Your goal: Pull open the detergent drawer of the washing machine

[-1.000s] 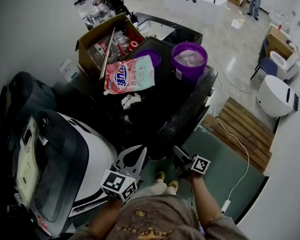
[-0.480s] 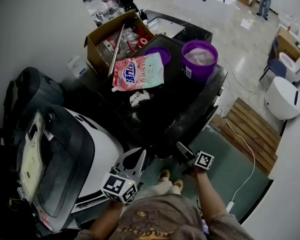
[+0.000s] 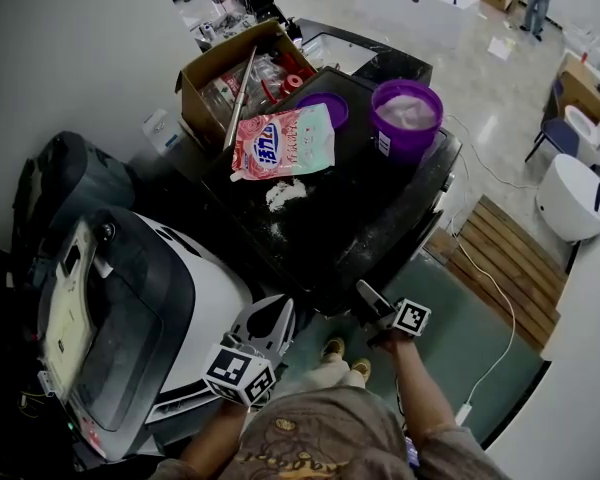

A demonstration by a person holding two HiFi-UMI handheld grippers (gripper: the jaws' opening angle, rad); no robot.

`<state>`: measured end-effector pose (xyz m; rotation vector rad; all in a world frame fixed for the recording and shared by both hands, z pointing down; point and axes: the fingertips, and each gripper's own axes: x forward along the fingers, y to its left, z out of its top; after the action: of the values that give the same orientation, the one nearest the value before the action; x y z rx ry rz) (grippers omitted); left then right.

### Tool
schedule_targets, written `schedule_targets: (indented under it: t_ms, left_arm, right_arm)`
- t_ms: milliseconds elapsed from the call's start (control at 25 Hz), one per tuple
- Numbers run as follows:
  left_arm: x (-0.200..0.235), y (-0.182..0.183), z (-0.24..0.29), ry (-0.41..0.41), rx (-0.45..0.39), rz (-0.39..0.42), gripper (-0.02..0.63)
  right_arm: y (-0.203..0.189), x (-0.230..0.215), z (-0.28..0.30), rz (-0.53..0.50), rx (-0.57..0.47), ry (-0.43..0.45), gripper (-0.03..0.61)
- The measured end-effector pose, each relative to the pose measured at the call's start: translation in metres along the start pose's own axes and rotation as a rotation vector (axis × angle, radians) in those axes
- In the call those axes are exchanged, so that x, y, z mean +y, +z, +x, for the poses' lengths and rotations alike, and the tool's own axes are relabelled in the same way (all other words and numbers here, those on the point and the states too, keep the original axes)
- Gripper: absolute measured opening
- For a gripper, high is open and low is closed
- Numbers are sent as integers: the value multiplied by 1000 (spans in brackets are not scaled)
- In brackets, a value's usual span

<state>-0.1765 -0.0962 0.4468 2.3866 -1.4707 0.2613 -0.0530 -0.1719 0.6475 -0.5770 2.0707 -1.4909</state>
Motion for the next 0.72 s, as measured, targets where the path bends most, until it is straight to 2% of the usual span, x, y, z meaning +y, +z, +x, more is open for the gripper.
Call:
schedule_targets:
  t_ms: [160,720]
  left_arm:
    - [-2,4,1,1,6,-2,21]
    - [-13,-3,7,-41,17,7,21]
  right_arm:
    - [3,0,0,-3,-10,6,432]
    - [1,-13,-9,50,-8,-35,420]
